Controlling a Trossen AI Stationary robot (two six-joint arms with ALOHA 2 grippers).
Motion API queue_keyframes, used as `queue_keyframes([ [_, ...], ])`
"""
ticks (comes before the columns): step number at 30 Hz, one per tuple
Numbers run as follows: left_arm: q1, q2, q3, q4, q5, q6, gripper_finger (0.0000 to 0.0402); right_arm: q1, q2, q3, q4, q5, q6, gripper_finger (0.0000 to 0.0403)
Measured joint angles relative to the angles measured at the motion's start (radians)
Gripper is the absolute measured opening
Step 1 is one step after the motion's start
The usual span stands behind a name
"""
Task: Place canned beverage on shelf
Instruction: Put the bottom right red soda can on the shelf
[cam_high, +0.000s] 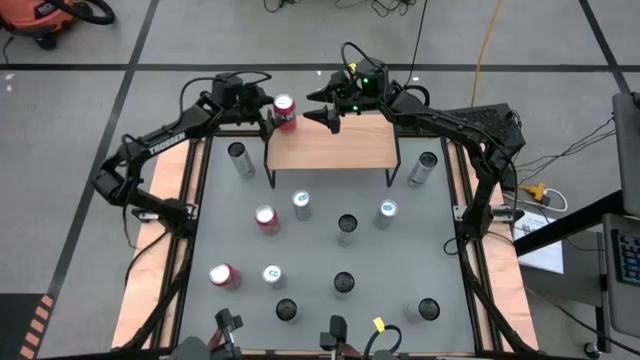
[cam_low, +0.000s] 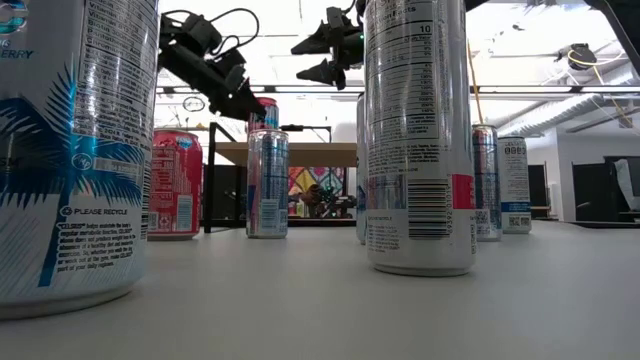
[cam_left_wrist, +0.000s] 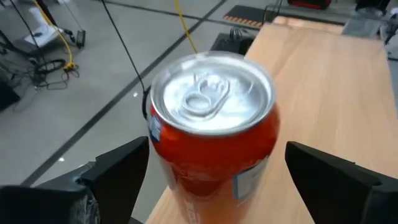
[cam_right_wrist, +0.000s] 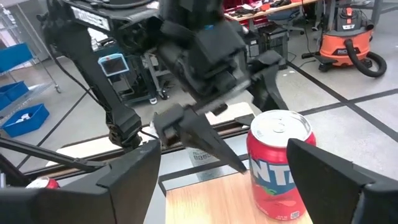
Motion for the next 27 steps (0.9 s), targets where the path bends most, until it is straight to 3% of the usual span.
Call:
queue_keyframes([
  [6, 0.000, -0.089, 0.001, -0.039, -0.036, -0.026, 0.0375, 0.009, 0.000, 0.000, -0.041, 0.083, 0.009, 0.0312],
  [13, -0.010, -0.204, 0.001, -0.120, -0.119, -0.164, 0.0375, 0.034, 0.018, 0.000, -0.035, 0.230, 0.009, 0.0263],
  [19, -0.041, -0.282, 0.001, -0.175, -0.216, -0.330, 0.0375, 0.031, 0.091, 0.000, -0.020, 0.246, 0.038, 0.0209],
  [27, -0.094, -0.322, 0.002, -0.256, -0.242, -0.469, 0.0375, 0.048, 0.193, 0.088, -0.048, 0.279, -0.057, 0.0141],
])
